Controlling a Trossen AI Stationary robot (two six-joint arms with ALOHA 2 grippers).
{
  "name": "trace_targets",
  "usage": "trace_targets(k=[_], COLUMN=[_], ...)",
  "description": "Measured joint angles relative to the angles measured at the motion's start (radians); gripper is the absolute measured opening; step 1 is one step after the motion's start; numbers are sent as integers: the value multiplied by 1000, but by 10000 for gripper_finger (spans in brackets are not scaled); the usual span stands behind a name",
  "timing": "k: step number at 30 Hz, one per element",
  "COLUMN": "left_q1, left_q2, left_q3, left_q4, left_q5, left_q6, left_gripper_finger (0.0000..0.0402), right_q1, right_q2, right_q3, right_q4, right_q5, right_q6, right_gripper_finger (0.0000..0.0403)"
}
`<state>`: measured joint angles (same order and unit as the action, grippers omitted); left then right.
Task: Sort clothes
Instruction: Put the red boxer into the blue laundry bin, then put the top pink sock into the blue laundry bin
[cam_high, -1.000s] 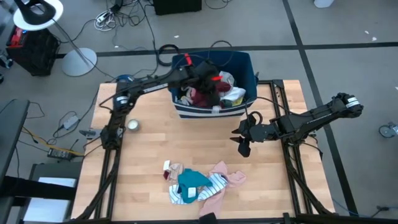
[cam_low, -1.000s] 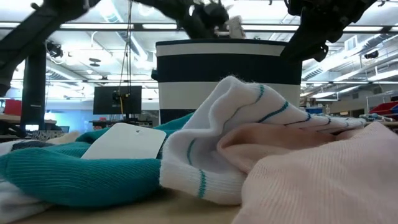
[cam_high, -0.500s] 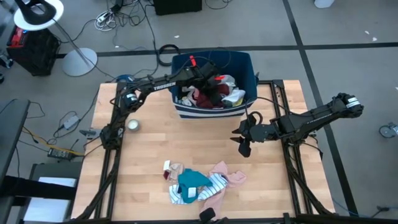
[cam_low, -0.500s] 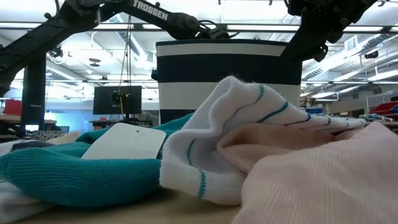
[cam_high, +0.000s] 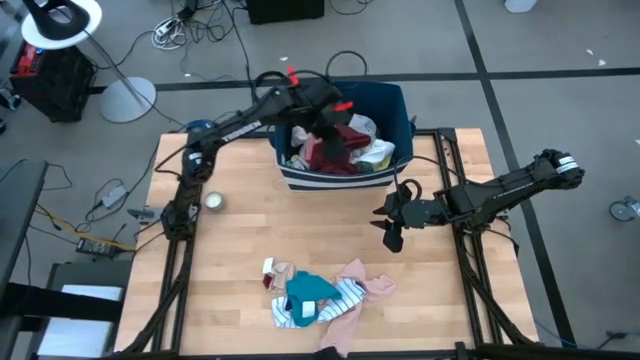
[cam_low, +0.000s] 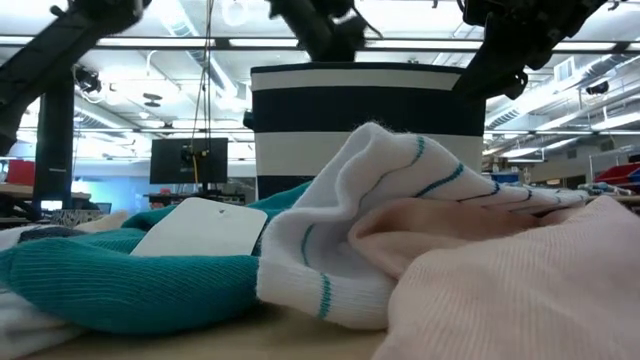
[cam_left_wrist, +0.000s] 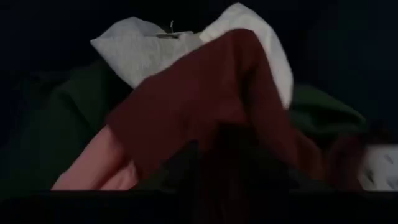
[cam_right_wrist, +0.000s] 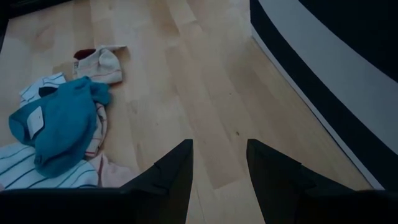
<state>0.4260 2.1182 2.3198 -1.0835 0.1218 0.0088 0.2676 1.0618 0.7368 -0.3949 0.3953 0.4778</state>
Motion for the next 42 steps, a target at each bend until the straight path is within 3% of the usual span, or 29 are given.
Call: trace_targets(k=[13, 21, 32, 36, 42], left_q1=[-158, -270, -440, -487, -517], left_q2=[-163, -202, -223, -259, -424], left_q3=[-4, -3, -9, -160, -638], left_q4=[-232, -248, -180, -74, 294], left_q5=[-103, -113, -260, -282, -281], left_q6=[48, 44, 35, 19, -34], left_gripper_finger=[120, 119, 119, 119, 119], right_q1=[0, 1, 44, 73, 100], right_q2=[0, 0, 0, 0, 0], right_q3=[0, 0, 0, 0, 0], right_q4=[-4, -6, -29, -28, -27], right_q5=[-1, -15, -33, -33, -32], right_q6=[1, 13, 70, 94, 125], right_gripper_finger=[153, 153, 153, 153, 153])
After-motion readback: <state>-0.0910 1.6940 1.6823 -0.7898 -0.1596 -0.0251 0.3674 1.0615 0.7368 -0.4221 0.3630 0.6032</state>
